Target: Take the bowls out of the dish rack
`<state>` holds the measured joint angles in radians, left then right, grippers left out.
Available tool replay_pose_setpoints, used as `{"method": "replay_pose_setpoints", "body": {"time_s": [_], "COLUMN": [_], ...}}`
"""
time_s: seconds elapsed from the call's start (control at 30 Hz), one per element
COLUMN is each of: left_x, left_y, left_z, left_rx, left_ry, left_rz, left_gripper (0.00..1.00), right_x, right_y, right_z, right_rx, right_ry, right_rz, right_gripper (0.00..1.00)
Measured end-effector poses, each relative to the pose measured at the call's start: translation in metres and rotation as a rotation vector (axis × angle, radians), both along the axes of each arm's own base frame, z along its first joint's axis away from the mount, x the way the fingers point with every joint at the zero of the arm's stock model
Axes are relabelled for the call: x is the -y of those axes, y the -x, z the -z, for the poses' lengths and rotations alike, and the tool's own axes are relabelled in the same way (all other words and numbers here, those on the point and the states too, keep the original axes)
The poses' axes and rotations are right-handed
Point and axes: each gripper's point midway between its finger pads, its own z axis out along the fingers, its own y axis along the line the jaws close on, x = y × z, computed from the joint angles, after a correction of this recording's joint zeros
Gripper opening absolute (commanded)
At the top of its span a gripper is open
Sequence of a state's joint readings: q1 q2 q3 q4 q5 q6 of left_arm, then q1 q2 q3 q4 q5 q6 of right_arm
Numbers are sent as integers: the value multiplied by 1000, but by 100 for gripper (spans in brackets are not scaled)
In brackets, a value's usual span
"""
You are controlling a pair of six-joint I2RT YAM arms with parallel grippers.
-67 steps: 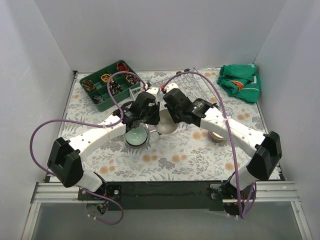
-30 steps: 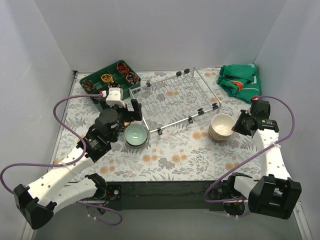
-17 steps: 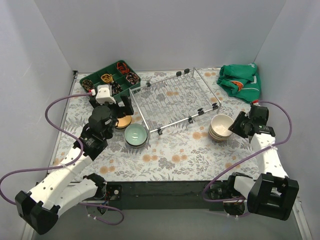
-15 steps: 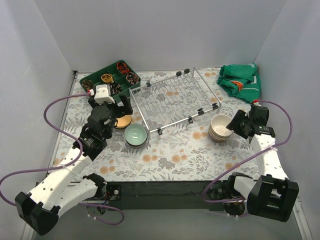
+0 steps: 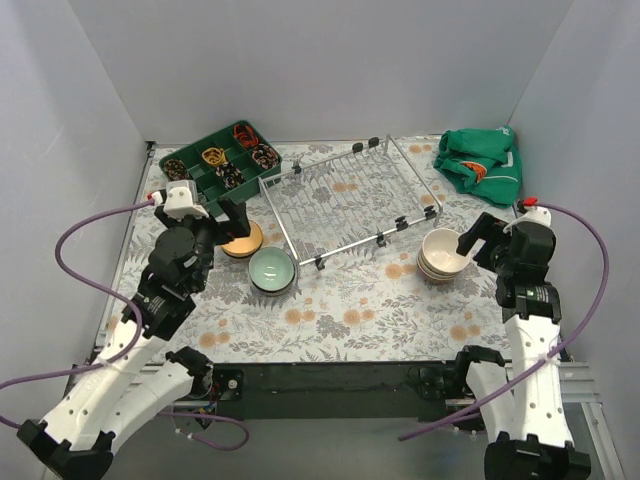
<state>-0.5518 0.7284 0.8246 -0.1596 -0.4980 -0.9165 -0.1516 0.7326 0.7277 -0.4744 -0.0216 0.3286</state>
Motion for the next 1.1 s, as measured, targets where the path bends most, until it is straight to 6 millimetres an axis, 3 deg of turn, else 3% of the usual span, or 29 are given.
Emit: {"method": "replay_pose_setpoints", "body": {"time_s": [0.33, 0.57, 0.7, 0.8, 1.1], "left_x": [-39, -74, -87, -91, -79], "left_y": [59, 112, 131, 137, 121], "left_z": [-8, -33, -32, -26, 5], "left_rx": [17, 183, 250, 269, 202], "left_ry": [35, 149, 203, 228, 216], "left_rz": [-19, -33, -41, -42, -34], "left_gripper": [98, 98, 98, 98, 98], "right_x": [-6, -1, 4, 7, 11], "right_y": [29, 53, 68, 75, 73], "right_z": [-68, -93, -99, -96, -80], "right_rx": [270, 401, 493, 537, 586], "right_ry": [170, 236, 263, 277, 305], "right_rz": [-21, 2, 25, 39, 55], "right_gripper": [94, 97, 99, 99, 99]}}
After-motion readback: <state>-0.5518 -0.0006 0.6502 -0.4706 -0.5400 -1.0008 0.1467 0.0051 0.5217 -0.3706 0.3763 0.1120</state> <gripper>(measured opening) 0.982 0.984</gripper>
